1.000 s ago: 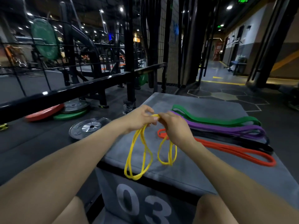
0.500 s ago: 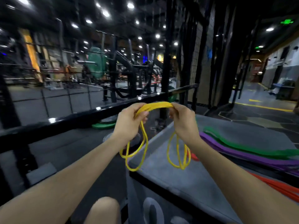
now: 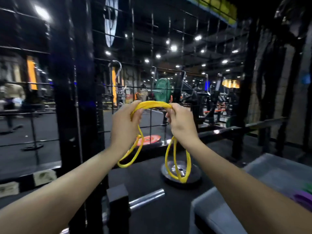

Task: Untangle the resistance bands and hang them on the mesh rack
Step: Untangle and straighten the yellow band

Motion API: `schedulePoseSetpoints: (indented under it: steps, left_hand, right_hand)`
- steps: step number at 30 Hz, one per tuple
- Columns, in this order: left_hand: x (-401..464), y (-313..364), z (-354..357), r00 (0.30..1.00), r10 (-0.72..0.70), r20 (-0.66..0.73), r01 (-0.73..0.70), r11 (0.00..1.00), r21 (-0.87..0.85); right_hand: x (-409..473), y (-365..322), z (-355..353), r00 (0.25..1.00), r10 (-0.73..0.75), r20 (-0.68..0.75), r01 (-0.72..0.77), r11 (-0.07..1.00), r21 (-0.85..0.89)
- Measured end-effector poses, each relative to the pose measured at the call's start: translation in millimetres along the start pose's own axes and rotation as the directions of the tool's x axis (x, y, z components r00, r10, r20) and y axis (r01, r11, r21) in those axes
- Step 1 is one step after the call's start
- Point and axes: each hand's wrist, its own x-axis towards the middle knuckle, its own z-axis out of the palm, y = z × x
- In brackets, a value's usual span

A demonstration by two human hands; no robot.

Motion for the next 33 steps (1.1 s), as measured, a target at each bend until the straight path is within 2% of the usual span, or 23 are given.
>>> schedulePoseSetpoints:
  steps: [7, 12, 14, 16, 19, 22, 25, 28, 31, 33]
  left_hand:
    - [52.9, -9.8, -38.6, 0.987, 0.044, -0.154, -0.01, 0.977, 0.214]
    - [82.0, -9.9, -44.8, 0.995, -0.029, -0.096, 0.064, 0.921, 0.385]
    - [86.1, -6.9, -43.5, 0.994, -0.101, -0.053, 0.114, 0.86, 0.497]
    - [86.1, -6.6, -41.0, 0.986, -0.165, -0.029, 0.145, 0.753, 0.642]
    - [81.9, -10.0, -38.0, 0.98, -0.199, -0.007, 0.14, 0.666, 0.732]
    - [77.3, -16.8, -37.8, 0.982, -0.188, 0.018, 0.113, 0.661, 0.742]
    - [65.8, -18.7, -39.0, 0.986, -0.165, 0.037, 0.077, 0.635, 0.769]
    - [50.7, -16.8, -43.1, 0.987, -0.155, 0.033, 0.092, 0.73, 0.678]
    - [41.6, -15.3, -48.0, 0.99, -0.144, 0.007, 0.125, 0.886, 0.447]
    - [38.1, -15.9, -48.8, 0.967, -0.255, 0.0, 0.249, 0.943, 0.22]
  right_hand:
    - [60.5, -41.0, 44.9, 0.997, -0.058, -0.048, 0.062, 0.994, 0.088]
    - [93.2, -56.9, 68.3, 1.0, 0.009, -0.005, -0.008, 0.999, 0.051]
    - [93.8, -57.6, 76.1, 1.0, 0.019, 0.023, -0.019, 1.0, -0.019]
    - [90.1, -57.5, 81.9, 0.999, -0.002, 0.045, 0.006, 0.996, -0.092]
    - [84.0, -59.1, 82.3, 0.997, -0.045, 0.059, 0.056, 0.98, -0.192]
    - [75.4, -59.3, 79.8, 0.99, -0.088, 0.113, 0.118, 0.951, -0.286]
    - [66.1, -57.6, 79.5, 0.981, -0.113, 0.155, 0.156, 0.942, -0.298]
    - [59.3, -59.6, 78.2, 0.975, -0.142, 0.172, 0.187, 0.94, -0.286]
    - [53.9, -64.4, 72.9, 0.977, -0.105, 0.186, 0.122, 0.989, -0.079]
    - [51.5, -67.0, 66.2, 0.964, -0.059, 0.26, 0.017, 0.987, 0.161]
